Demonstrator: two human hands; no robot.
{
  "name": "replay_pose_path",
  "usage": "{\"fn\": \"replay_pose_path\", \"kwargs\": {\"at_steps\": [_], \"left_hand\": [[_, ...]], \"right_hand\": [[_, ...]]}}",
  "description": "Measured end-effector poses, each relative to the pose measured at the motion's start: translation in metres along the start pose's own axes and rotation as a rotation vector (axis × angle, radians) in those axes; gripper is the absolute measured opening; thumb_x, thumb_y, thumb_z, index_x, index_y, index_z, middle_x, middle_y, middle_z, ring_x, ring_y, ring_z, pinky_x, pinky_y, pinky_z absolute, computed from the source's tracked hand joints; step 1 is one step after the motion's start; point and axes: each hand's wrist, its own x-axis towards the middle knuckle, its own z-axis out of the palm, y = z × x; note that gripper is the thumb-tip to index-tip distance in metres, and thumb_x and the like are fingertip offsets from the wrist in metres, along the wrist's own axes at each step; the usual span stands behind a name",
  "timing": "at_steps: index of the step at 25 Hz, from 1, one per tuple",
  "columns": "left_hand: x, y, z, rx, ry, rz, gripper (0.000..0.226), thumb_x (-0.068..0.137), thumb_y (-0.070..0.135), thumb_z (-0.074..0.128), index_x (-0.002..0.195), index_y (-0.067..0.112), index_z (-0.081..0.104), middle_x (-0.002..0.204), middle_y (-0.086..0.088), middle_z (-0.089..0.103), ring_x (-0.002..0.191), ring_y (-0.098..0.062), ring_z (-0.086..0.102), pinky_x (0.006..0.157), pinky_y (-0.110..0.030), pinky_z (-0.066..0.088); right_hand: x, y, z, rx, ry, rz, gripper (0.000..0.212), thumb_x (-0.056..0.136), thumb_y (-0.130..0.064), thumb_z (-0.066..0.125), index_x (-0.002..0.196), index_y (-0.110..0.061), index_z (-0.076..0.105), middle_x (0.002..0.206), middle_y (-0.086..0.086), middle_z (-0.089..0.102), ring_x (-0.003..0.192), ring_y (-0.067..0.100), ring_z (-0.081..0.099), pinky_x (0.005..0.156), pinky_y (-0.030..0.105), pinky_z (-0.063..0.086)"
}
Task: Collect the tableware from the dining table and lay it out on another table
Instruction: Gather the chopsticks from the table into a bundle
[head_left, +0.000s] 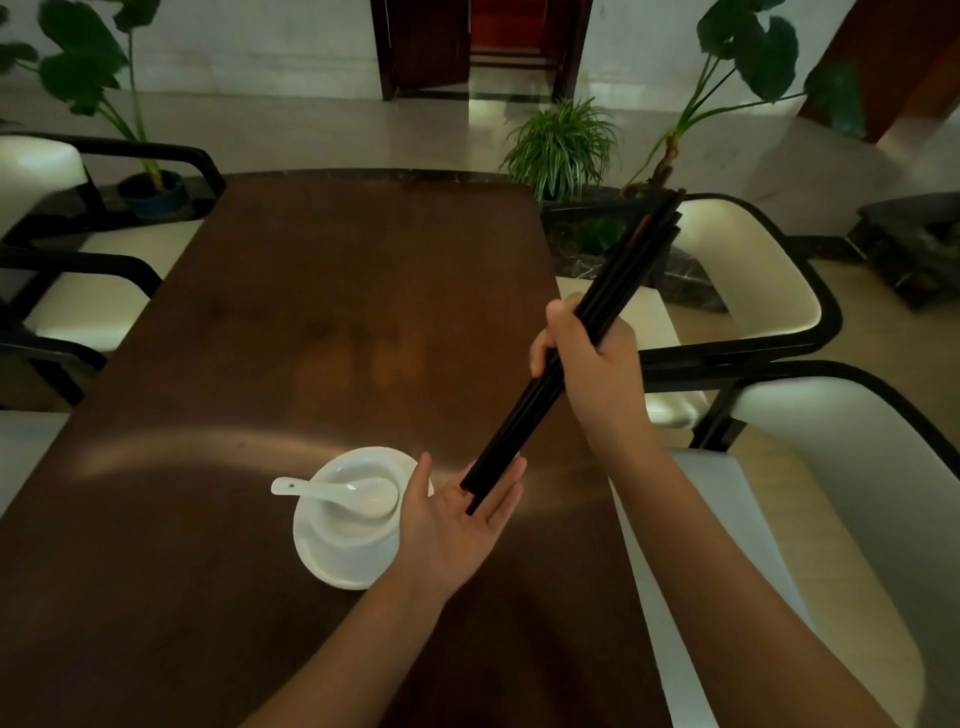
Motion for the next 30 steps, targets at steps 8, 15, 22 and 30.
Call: {"fn": "replay_pose_path", "kwargs": {"at_steps": [8,15,22,30], "left_hand": [[0.005,-0.007,0.016,-0.214,-0.039,0.074,0.046,0.093,0.03,0.044,0.116,-0.008,0.057,0.119,-0.026,0.062,0.106,-0.038,0.063,0.079,-0.046,0.057],[-0.007,0.0,0.009,-0.066,-0.002,0.082,0.046,0.095,0.027,0.039,0.096,-0.006,0.071,0.106,-0.024,0.069,0.094,-0.034,0.069,0.066,-0.039,0.059],[-0.034,0.013,-0.025,0.666,0.046,-0.006,0.044,0.096,0.036,0.036,0.085,0.007,0.068,0.056,-0.002,0.057,0.031,-0.005,0.032,0.034,-0.018,0.025],[-0.049,0.011,-0.057,0.632,0.257,0.051,0.04,0.098,0.03,0.036,0.089,0.003,0.064,0.058,0.0,0.054,0.031,-0.003,0.029,0.034,-0.016,0.025]], "right_hand": [[-0.02,-0.017,0.01,-0.168,-0.098,0.015,0.017,0.087,-0.025,0.059,0.07,-0.024,0.06,0.062,-0.005,0.069,0.067,0.005,0.067,0.071,0.021,0.05],[-0.012,-0.011,-0.008,-0.14,-0.209,0.193,0.038,0.096,-0.041,0.035,0.087,-0.03,0.071,0.118,-0.011,0.064,0.117,0.003,0.05,0.092,0.016,0.031],[-0.001,0.023,-0.014,0.096,-0.344,0.525,0.026,0.095,-0.025,0.045,0.08,-0.017,0.066,0.079,-0.001,0.051,0.073,0.009,0.054,0.067,0.022,0.045],[0.001,0.076,0.001,0.111,-0.274,0.812,0.015,0.092,-0.023,0.052,0.096,-0.013,0.062,0.096,0.005,0.073,0.08,0.012,0.064,0.066,0.026,0.044]]}}
